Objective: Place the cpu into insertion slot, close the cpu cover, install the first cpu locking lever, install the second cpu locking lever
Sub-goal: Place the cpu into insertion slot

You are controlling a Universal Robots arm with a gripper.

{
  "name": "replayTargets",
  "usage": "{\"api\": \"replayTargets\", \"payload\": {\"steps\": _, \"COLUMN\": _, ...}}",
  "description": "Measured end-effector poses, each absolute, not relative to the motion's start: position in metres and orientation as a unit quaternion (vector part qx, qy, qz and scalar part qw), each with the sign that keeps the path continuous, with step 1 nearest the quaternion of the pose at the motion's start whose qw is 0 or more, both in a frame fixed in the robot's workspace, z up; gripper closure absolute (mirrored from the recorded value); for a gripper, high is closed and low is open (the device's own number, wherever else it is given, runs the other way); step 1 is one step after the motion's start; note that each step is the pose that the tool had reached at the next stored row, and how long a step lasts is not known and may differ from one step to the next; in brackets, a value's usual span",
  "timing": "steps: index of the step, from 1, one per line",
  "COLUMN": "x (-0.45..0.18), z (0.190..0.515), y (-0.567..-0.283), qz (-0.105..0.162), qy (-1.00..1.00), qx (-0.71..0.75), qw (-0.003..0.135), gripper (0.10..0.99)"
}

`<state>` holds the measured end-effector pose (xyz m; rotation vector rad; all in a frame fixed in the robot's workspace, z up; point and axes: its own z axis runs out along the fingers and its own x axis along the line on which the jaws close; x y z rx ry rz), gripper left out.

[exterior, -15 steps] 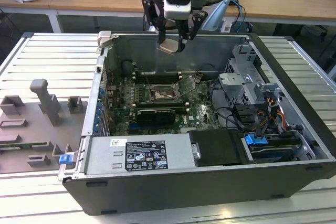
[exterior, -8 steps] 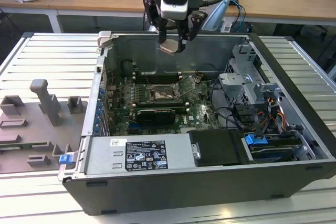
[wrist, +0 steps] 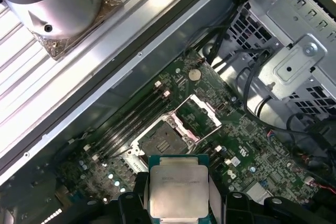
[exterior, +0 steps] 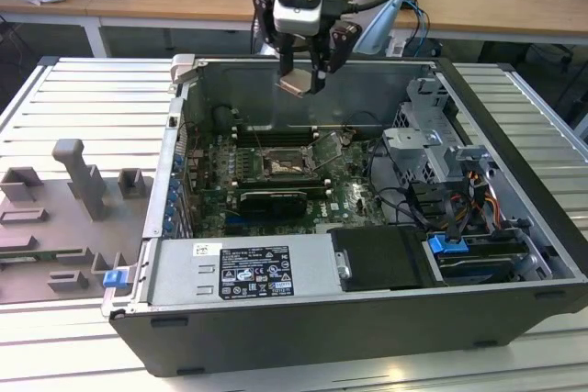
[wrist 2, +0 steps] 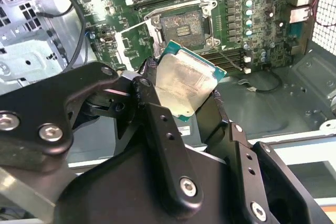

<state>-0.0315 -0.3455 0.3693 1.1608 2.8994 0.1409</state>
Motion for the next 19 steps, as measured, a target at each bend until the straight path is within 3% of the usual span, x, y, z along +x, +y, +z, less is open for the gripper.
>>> {"api": "replayTargets", "payload": {"steps": 19, "x": -0.0315, "z": 0.3654, "y": -0.3455, "qz": 0.044, "qy": 0.870, "qx": 0.490, "qw": 0.013, "gripper": 0.545}}
